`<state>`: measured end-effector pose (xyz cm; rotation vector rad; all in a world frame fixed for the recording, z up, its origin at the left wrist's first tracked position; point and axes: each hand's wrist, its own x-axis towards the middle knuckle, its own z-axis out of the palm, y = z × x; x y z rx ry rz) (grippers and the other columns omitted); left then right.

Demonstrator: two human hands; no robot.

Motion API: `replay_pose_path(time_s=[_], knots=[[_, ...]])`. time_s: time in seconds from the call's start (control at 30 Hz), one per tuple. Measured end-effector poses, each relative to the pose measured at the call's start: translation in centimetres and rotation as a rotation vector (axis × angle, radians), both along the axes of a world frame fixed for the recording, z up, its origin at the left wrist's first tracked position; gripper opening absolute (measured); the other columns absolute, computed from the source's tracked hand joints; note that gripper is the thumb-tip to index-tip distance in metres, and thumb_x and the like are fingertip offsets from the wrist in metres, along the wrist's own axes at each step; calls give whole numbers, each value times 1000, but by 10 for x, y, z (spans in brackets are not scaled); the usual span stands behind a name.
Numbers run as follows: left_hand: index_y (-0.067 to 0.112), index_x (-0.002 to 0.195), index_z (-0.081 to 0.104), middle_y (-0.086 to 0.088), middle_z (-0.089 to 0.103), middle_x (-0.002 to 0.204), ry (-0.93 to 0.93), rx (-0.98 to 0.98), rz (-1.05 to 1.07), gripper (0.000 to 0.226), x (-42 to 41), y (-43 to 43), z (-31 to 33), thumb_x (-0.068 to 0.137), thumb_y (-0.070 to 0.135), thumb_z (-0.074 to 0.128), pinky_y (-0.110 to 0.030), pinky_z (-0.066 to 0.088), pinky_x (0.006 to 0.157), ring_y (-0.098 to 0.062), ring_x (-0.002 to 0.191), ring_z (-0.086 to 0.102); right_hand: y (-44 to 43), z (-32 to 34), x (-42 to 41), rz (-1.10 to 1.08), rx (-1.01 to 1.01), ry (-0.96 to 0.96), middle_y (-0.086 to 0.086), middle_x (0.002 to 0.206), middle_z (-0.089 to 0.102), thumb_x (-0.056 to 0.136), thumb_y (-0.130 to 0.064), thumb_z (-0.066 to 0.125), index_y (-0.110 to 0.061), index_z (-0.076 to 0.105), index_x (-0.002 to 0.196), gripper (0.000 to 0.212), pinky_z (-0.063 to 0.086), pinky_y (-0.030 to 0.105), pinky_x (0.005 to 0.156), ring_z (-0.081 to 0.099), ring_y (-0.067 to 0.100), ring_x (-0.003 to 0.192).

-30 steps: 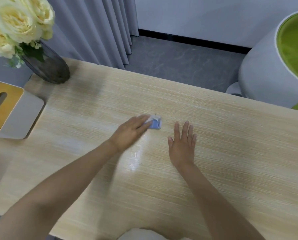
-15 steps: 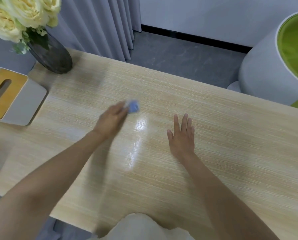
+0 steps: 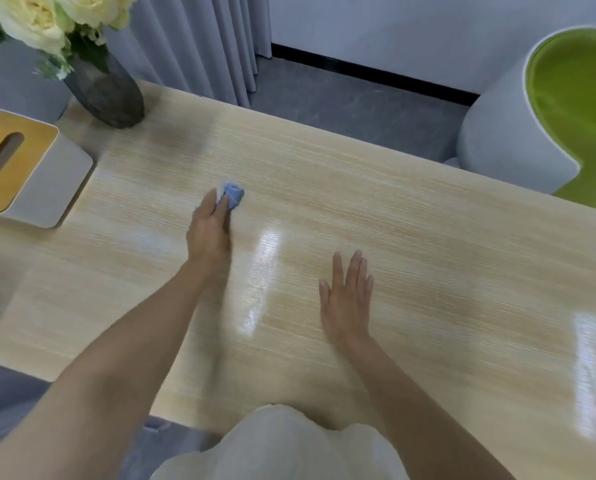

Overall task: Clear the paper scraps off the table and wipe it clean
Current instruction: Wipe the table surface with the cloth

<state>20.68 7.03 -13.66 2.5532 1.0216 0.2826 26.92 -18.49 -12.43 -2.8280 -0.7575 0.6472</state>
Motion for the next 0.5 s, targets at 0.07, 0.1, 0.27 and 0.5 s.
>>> replay_pose_path(time_s=[0.07,0.1,0.27,0.5], knots=[[26,141,42,6,31,152,18,-51,-26,43,9,-47,6,100,30,32,-35,29,109,-21,140,28,-2,1,-8,15,-32,9,14,156,-22,102,-39,18,-20,-10,151,59,-9,43,117,-20,27,145],[25,142,42,6,31,152,18,-82,-125,43,7,-72,6,100,31,32,-35,27,111,-19,140,27,-3,0,-12,22,-42,9,14,156,-22,102,-38,18,-20,-9,151,59,-8,43,117,-19,27,145],[15,131,56,-10,53,137,20,301,-960,39,-33,-45,7,93,15,46,-36,47,94,-29,118,57,-12,-2,-20,23,-79,25,14,156,-21,102,-34,23,-20,-7,151,60,-5,45,118,-18,28,145],[32,142,41,8,42,146,-93,-160,32,52,-35,-58,14,95,53,34,-34,31,110,-17,136,36,-17,-3,-22,-3,-93,42,13,156,-23,102,-37,21,-23,-11,151,60,-4,47,118,-19,27,145]])
